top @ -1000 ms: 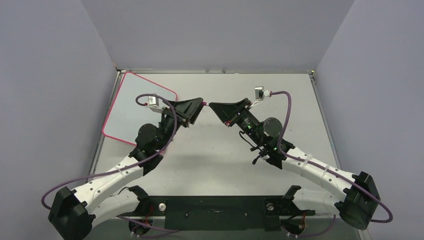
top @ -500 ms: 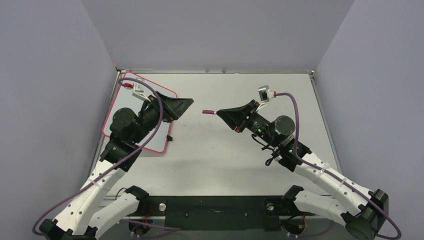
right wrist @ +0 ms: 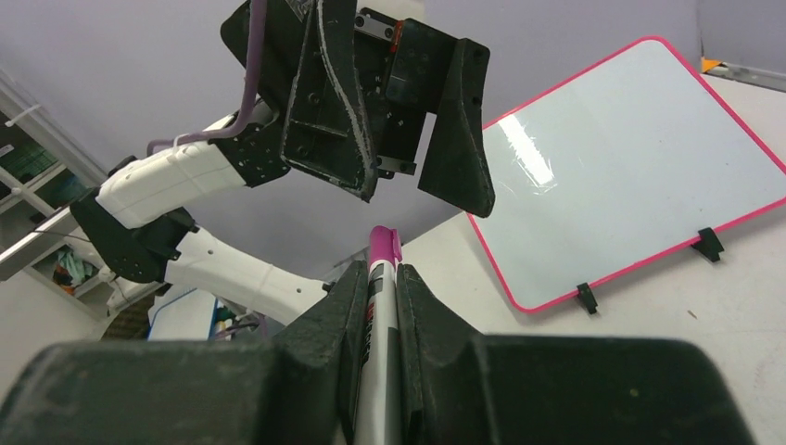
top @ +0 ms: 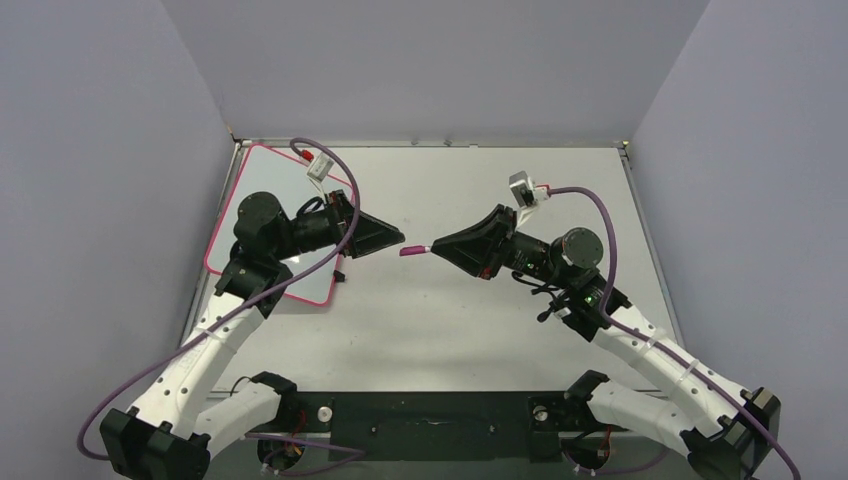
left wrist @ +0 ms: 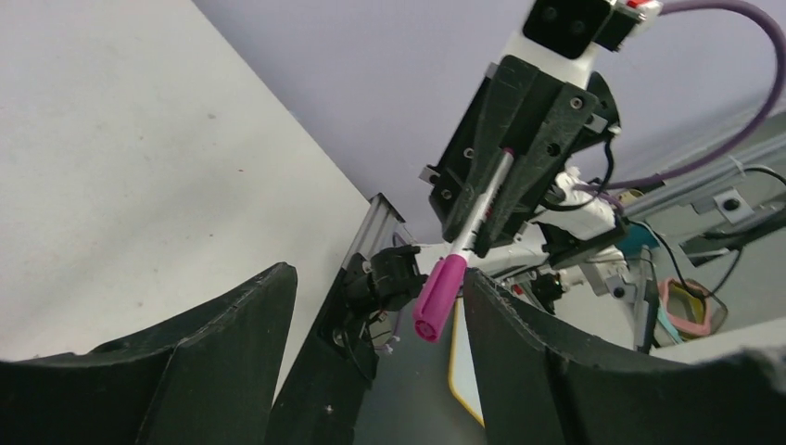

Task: Write a sentence on the whiteboard
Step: Open the pen cap from the whiteboard marker.

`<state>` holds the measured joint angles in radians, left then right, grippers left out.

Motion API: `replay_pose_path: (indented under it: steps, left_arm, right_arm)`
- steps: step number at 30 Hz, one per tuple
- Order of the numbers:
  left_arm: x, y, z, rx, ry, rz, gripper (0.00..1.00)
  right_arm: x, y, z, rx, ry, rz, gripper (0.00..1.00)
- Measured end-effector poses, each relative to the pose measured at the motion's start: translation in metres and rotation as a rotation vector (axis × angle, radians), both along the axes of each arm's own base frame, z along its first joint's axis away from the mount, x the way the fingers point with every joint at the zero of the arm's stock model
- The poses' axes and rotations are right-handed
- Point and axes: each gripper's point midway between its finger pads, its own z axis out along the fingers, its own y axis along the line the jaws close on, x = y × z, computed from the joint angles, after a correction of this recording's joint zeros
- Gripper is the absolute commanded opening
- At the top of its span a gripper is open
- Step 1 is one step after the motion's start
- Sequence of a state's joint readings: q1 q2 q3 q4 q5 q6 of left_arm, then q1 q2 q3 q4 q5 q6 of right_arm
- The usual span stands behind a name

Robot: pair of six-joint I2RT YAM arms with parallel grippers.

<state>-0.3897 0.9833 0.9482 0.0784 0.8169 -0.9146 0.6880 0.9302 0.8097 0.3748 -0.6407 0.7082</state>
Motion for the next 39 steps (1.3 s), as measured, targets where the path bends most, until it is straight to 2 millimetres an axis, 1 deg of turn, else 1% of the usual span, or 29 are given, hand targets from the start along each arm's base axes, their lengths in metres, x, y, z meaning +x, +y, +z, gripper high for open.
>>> replay_pose_path:
  steps: [3, 5, 8, 12, 14, 15, 16, 17, 19, 21, 26, 31, 33, 34, 35, 36, 39]
  left_arm:
    - [-0.010, -0.002, 0.011, -0.039, -0.025, -0.060, 0.62]
    - [-0.014, -0.003, 0.014, -0.055, -0.033, -0.084, 0.60]
    - [-0.019, -0.004, 0.015, -0.067, -0.039, -0.112, 0.57]
    - [-0.023, -0.004, 0.014, -0.077, -0.036, -0.136, 0.50]
    - [-0.024, -0.005, 0.014, -0.083, -0.033, -0.145, 0.43]
    - [-0.024, -0.005, 0.014, -0.084, -0.029, -0.148, 0.37]
    - [-0.024, -0.005, 0.014, -0.086, -0.026, -0.152, 0.34]
    - [-0.024, -0.005, 0.014, -0.088, -0.023, -0.154, 0.28]
    - [-0.024, -0.006, 0.013, -0.090, -0.018, -0.158, 0.21]
    - [-0.022, -0.007, 0.012, -0.089, -0.006, -0.160, 0.20]
    - [-0.022, -0.008, 0.013, -0.095, -0.013, -0.167, 0.25]
    - [-0.024, -0.008, 0.011, -0.096, -0.007, -0.176, 0.24]
    - [-0.024, -0.008, 0.009, -0.096, -0.004, -0.178, 0.18]
    - [-0.025, -0.009, 0.009, -0.096, -0.001, -0.181, 0.06]
    - [-0.026, -0.009, 0.009, -0.096, -0.003, -0.184, 0.02]
    - [-0.027, -0.008, 0.009, -0.098, -0.004, -0.188, 0.00]
    - [-0.031, -0.007, 0.013, -0.103, -0.029, -0.198, 0.00]
  right_arm:
    - [-0.001, 0.003, 0.006, 0.005, -0.015, 0.022, 0.00]
    - [0.000, 0.006, 0.008, 0.007, -0.020, 0.029, 0.00]
    - [0.003, 0.009, 0.011, 0.009, -0.023, 0.038, 0.00]
    - [0.008, 0.015, 0.012, 0.006, -0.022, 0.046, 0.00]
    - [0.010, 0.017, 0.009, 0.000, -0.015, 0.049, 0.00]
    - [0.011, 0.018, 0.009, -0.001, -0.014, 0.049, 0.00]
    - [0.011, 0.019, 0.008, -0.002, -0.009, 0.051, 0.00]
    - [0.011, 0.020, 0.007, -0.003, -0.006, 0.056, 0.00]
    - [0.010, 0.022, 0.006, -0.001, -0.004, 0.065, 0.00]
    - [0.010, 0.022, 0.007, 0.005, -0.008, 0.068, 0.00]
    - [0.010, 0.022, 0.009, 0.011, -0.012, 0.070, 0.00]
    - [0.010, 0.022, 0.010, 0.014, -0.015, 0.069, 0.00]
    - [0.010, 0.022, 0.010, 0.014, -0.015, 0.069, 0.00]
    - [0.010, 0.022, 0.010, 0.014, -0.015, 0.068, 0.00]
    - [0.010, 0.022, 0.010, 0.014, -0.014, 0.068, 0.00]
    - [0.011, 0.022, 0.010, 0.014, -0.014, 0.067, 0.00]
    - [0.009, 0.022, 0.011, 0.020, -0.007, 0.075, 0.00]
